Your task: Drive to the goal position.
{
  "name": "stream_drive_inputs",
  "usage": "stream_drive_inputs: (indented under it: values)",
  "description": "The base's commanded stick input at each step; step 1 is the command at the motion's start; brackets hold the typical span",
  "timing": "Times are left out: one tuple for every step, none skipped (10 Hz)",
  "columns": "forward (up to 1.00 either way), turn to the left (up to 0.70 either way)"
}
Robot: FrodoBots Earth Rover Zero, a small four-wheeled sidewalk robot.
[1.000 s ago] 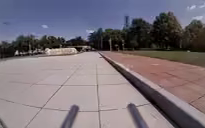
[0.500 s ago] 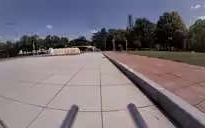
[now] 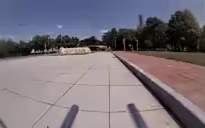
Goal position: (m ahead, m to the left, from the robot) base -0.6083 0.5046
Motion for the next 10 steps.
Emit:
stream_drive_inputs:
  values:
    - [0.00,0.70]
    - [0.00,0.70]
    - [0.00,0.70]
    - [0.00,0.70]
    - [0.00,0.70]
    - [0.00,0.70]
    - [0.00,0.70]
    - [0.00,0.70]
    - [0.00,0.70]
    - [0.00,0.70]
